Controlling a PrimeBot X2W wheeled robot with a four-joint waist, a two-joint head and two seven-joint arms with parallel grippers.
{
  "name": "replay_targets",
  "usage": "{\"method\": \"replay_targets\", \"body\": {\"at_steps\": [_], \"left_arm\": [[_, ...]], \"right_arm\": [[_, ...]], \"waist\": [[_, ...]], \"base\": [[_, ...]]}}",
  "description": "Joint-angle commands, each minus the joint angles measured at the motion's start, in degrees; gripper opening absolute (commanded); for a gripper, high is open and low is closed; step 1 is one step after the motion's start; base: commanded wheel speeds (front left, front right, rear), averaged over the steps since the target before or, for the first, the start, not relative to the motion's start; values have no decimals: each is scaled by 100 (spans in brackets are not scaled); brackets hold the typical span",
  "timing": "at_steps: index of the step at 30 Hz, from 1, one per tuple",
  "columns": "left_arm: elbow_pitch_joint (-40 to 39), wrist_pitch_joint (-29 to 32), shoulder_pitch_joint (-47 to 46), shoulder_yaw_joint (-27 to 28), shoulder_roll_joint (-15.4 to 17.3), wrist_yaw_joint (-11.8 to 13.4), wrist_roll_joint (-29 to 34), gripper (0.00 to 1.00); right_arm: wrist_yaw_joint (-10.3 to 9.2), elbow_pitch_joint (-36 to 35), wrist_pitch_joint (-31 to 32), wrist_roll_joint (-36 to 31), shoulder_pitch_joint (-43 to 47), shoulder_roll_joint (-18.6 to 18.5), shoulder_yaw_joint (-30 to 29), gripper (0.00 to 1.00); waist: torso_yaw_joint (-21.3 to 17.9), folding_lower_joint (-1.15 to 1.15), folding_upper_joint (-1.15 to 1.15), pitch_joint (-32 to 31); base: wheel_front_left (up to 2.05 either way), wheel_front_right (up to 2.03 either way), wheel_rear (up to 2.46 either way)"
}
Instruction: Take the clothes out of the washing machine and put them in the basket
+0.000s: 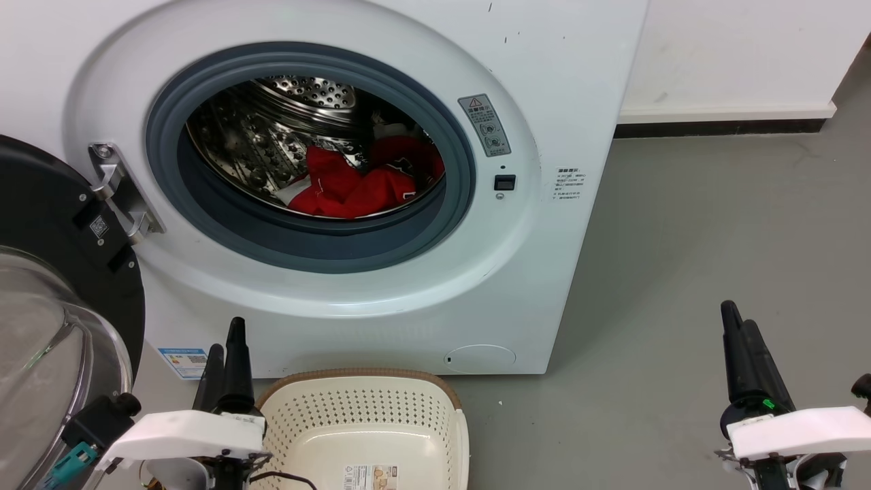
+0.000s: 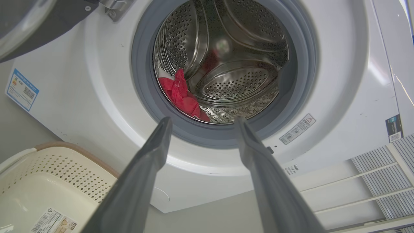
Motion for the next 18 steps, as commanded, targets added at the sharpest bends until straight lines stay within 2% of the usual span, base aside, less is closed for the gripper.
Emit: {"method": "replay_targets", "body": {"at_steps": [1, 18], "left_arm": [[-132, -64, -30, -32, 23, 45, 215, 100], [-348, -369, 104, -284, 27, 267, 1688, 100]], "right_arm": [[0, -145, -57, -248, -9, -26, 33, 100], [0, -519, -363, -2080, 211, -27, 187, 100]], "waist": [[-1, 0, 0, 0], [-13, 0, 0, 19]], "base": [[0, 0, 0], [0, 0, 0]]}}
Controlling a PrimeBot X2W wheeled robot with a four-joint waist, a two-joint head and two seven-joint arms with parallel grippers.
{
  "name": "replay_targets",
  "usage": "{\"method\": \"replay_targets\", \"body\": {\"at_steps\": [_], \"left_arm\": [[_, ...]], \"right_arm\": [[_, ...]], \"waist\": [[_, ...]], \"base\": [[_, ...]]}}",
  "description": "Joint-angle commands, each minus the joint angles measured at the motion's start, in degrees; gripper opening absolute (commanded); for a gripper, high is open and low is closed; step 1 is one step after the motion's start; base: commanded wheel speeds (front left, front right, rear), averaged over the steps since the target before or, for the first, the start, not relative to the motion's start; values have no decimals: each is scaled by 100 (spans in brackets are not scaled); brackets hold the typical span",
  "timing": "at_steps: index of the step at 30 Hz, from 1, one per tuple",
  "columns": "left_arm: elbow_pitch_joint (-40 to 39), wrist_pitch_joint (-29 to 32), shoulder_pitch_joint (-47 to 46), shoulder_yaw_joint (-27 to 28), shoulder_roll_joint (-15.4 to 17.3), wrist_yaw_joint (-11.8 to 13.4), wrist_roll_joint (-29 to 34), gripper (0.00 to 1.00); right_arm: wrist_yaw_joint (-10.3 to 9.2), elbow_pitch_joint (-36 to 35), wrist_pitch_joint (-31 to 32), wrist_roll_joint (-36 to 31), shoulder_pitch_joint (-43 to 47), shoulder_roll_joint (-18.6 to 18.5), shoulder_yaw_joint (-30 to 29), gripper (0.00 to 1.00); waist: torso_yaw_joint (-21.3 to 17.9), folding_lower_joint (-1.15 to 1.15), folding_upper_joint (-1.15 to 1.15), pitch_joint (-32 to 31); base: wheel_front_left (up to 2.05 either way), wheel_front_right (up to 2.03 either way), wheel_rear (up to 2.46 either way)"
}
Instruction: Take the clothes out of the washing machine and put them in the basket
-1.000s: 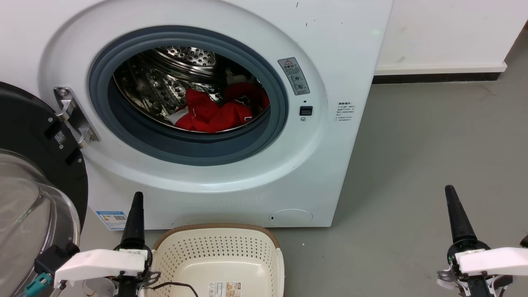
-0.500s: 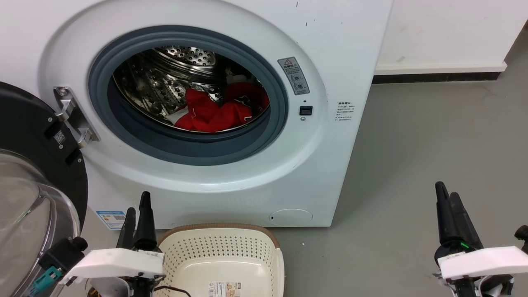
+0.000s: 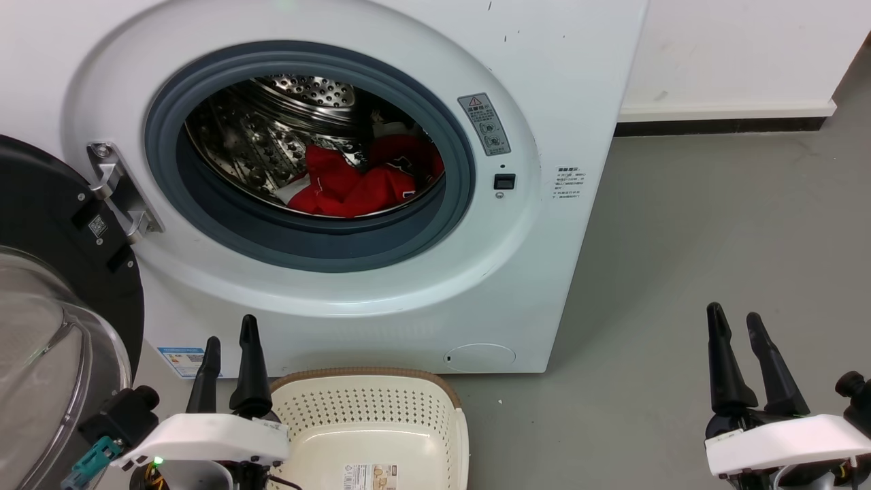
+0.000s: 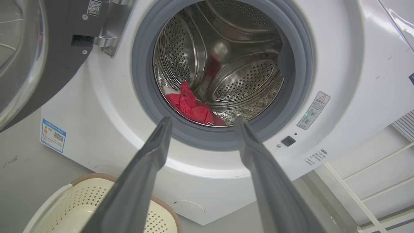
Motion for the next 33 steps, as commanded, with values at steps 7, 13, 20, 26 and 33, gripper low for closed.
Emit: {"method": "replay_targets", "body": {"at_steps": [7, 13, 20, 26, 33], "left_arm": [[-179, -155, 27, -95, 24, 70, 683, 100], [-250, -248, 65, -138, 26, 118, 1061, 100], [-313, -347, 117, -171, 26, 164, 1456, 100], [-359, -431, 162, -173, 27, 183, 1781, 100], [-399, -519, 221, -191, 29, 209, 2133, 100]], "right_arm": [[0, -242, -150, -747, 71, -27, 39, 100], [0, -322, -240, -1164, 123, -28, 17, 100], [0, -447, -340, -1637, 166, -27, 41, 100], [0, -517, -424, -1960, 217, -27, 39, 100], [0, -583, -516, -2219, 294, -27, 27, 100]], "waist": [[-9, 0, 0, 16], [-11, 0, 0, 21], [-10, 0, 0, 28], [-10, 0, 0, 41], [-15, 0, 0, 44]], "base": [[0, 0, 0], [0, 0, 0], [0, 0, 0], [0, 0, 0], [0, 0, 0]]}}
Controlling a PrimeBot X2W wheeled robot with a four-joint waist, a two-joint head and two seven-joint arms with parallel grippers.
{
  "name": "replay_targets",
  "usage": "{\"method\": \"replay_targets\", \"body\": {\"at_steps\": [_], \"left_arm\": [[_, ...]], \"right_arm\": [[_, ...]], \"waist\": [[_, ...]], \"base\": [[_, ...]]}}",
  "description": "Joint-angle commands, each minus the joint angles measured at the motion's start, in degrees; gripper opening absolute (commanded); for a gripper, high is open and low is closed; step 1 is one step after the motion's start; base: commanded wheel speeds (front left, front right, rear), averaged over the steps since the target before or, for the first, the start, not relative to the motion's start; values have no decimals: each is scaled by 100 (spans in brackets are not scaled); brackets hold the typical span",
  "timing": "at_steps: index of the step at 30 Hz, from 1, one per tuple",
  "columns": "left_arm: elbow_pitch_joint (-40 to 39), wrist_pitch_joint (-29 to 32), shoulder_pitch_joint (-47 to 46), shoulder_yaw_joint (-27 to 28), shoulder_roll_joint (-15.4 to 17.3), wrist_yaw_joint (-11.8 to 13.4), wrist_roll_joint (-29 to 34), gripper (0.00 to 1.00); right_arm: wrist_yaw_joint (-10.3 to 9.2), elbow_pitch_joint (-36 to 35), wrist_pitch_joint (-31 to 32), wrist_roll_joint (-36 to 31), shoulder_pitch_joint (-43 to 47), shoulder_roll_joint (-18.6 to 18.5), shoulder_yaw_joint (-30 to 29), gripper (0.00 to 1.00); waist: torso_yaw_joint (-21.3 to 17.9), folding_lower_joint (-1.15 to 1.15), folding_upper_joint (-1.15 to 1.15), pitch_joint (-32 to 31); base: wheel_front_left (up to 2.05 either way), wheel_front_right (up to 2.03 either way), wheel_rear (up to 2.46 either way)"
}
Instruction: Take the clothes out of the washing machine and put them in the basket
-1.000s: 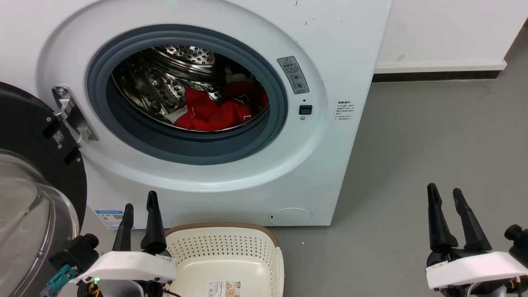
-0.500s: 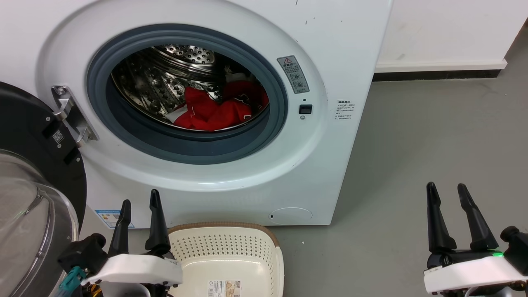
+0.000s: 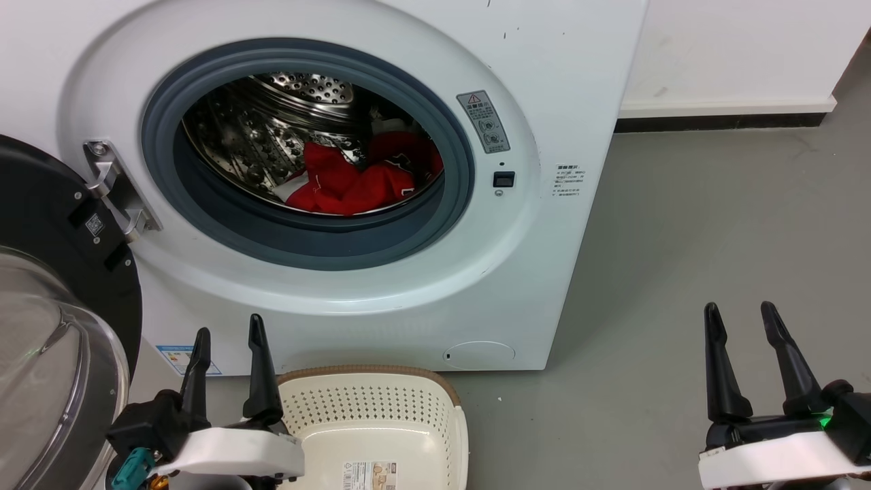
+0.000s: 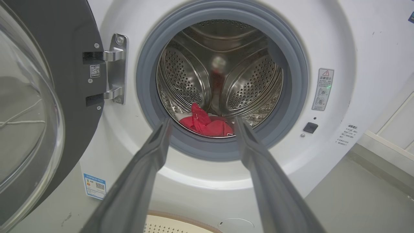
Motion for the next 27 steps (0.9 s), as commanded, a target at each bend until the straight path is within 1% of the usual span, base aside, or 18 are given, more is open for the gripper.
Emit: {"method": "replay_targets", "body": {"at_steps": [1, 27], "left_arm": [[-70, -59, 20, -14, 19, 29, 158, 100], [-47, -346, 218, -63, 24, 132, 1219, 100]], "right_arm": [[-2, -100, -66, -118, 60, -23, -7, 100], [-2, -331, -353, -979, 281, -22, 38, 100]], "waist": [[-1, 0, 0, 1], [-9, 0, 0, 14]], "base": [[0, 0, 0], [0, 0, 0]]}}
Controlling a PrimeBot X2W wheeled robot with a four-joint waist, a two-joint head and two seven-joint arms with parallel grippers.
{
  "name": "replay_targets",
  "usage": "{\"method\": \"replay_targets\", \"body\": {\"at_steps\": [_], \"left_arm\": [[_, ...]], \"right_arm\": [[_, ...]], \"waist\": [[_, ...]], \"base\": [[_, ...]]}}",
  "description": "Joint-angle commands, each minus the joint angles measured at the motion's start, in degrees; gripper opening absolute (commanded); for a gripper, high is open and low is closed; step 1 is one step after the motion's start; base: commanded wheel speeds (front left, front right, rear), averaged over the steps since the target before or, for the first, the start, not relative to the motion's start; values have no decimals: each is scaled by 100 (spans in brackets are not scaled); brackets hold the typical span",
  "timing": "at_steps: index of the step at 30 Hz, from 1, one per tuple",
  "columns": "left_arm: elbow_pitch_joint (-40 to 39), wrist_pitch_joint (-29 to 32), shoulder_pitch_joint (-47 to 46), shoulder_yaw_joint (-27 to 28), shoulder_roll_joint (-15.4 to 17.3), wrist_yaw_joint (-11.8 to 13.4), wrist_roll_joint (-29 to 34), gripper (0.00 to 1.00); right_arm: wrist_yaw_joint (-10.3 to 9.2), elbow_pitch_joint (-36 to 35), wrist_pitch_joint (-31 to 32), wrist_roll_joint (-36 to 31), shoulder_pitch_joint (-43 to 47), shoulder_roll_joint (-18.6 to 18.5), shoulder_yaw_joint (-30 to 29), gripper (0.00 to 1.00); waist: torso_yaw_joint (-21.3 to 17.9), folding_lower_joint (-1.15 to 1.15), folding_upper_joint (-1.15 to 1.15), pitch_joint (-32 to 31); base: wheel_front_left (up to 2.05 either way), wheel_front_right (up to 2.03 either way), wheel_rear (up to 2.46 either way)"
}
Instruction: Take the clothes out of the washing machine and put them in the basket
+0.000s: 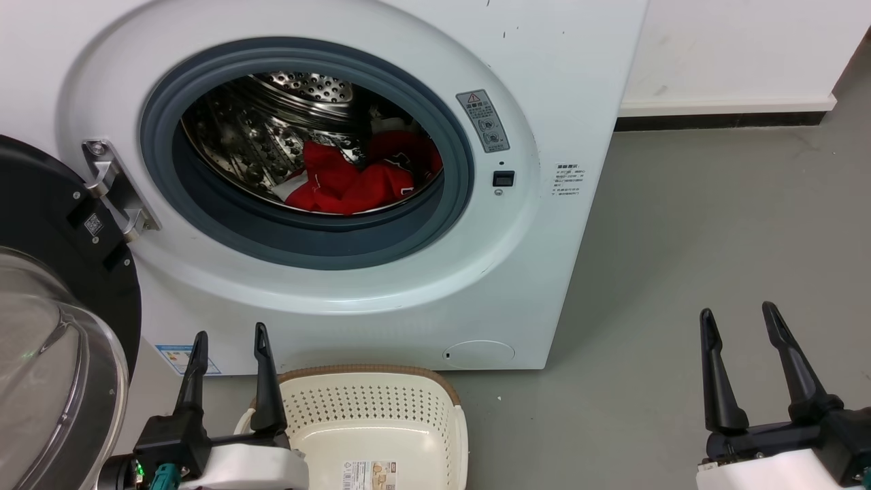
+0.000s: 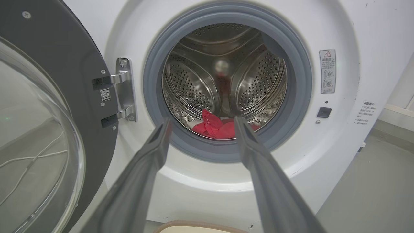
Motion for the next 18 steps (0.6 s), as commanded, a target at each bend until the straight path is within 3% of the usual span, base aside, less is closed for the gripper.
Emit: {"method": "replay_targets", "body": {"at_steps": [1, 18], "left_arm": [[-5, -55, 53, -17, 20, 11, 124, 100], [214, -91, 105, 3, 19, -42, 123, 100]], "right_arm": [[-2, -52, -66, -139, 85, -19, 16, 100], [-3, 75, -101, -37, 145, -17, 2, 100]], "waist": [[-3, 0, 0, 2], [0, 0, 0, -26]], "base": [[0, 0, 0], [0, 0, 0]]}}
